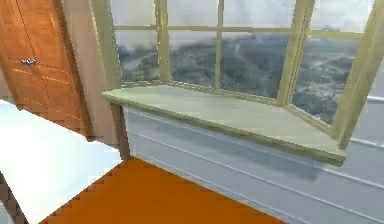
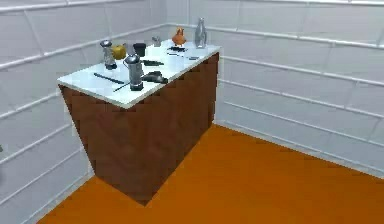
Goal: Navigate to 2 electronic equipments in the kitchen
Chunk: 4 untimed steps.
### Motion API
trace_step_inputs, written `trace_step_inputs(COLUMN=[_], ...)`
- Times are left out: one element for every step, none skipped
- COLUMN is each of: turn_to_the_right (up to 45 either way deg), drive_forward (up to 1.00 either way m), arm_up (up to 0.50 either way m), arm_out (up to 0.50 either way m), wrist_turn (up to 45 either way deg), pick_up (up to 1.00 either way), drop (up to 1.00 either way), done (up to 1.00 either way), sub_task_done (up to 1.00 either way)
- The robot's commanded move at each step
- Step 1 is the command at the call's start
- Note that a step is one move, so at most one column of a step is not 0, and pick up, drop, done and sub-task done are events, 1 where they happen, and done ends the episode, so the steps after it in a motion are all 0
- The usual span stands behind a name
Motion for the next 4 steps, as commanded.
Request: trace_step_inputs(turn_to_the_right=[-45.0,-36.0,0.0,-45.0], drive_forward=[0.00,0.00,0.00,0.00], arm_up=[0.00,0.00,0.00,0.00], arm_out=[0.00,0.00,0.00,0.00], wrist_turn=[0.0,0.0,0.0,0.0], pick_up=[0.00,0.00,0.00,0.00], drop=[0.00,0.00,0.00,0.00], done=[0.00,0.00,0.00,0.00], sub_task_done=[0.00,0.00,1.00,0.00])
